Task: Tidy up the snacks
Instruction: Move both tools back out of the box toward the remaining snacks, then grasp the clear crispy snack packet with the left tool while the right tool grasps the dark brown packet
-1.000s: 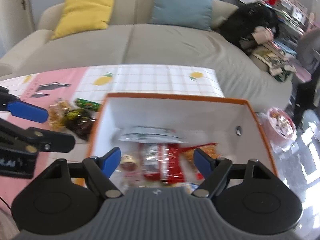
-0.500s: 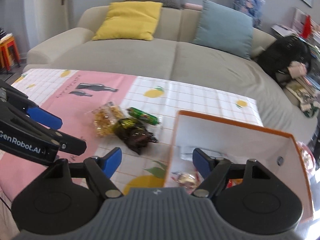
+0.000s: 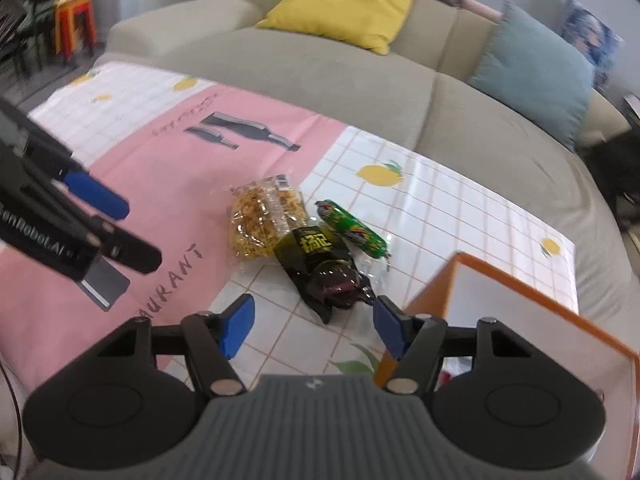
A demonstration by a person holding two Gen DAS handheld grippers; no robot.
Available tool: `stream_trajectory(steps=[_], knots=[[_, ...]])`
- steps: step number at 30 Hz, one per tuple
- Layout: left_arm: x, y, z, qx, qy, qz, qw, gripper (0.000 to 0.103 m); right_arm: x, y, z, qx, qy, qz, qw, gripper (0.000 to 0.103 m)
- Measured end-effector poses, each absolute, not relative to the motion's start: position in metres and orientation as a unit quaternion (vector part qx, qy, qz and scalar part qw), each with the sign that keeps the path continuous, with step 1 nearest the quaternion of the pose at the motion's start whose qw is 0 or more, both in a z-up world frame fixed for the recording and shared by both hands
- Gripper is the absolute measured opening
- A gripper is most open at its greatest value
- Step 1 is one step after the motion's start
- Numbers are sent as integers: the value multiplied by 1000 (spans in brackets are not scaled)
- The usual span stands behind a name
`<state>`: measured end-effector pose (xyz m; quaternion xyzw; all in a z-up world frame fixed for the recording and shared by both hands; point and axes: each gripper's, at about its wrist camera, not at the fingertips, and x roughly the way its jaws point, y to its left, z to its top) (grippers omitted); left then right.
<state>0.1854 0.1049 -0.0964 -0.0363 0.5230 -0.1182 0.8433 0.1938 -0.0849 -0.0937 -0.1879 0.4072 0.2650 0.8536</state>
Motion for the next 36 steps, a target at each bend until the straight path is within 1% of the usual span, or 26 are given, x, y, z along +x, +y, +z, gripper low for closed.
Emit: stream_trajectory(steps=[7, 13, 15, 17, 19, 25, 27, 28, 29, 30, 31, 32, 36], knots=[[215, 112, -114, -72, 520, -104, 845, 79, 227, -57, -116, -228, 428, 289, 825, 64], [247, 113, -124, -92, 509, -85, 852, 83, 257, -40, -139, -249, 459, 280, 805, 70], [259, 112, -126, -86, 504, -72, 856, 83, 266, -35, -145, -256, 468, 278, 799, 70], [270, 107, -129, -66, 499, -72, 861, 84, 274, -32, -149, -259, 474, 278, 794, 75], [280, 102, -136, -53, 498, -73, 862, 84, 283, -30, -153, -256, 482, 274, 792, 77], [297, 100, -159, -60, 511, -70, 854, 84, 305, -30, -169, -227, 514, 259, 786, 78], [297, 103, -160, -77, 514, -73, 851, 81, 307, -31, -174, -216, 521, 262, 783, 78], [296, 104, -160, -82, 517, -76, 849, 75, 306, -30, -176, -215, 519, 265, 784, 75], [294, 105, -159, -83, 520, -76, 847, 70, 306, -29, -177, -218, 519, 269, 782, 69], [293, 104, -159, -80, 524, -76, 844, 67, 304, -28, -178, -220, 520, 274, 779, 67], [290, 104, -158, -74, 528, -75, 843, 63, 302, -27, -177, -218, 519, 280, 778, 64], [288, 104, -158, -70, 532, -74, 840, 56, 299, -27, -176, -213, 518, 287, 777, 64], [272, 106, -155, -68, 561, -59, 823, 45, 287, -29, -174, -184, 527, 299, 774, 62]])
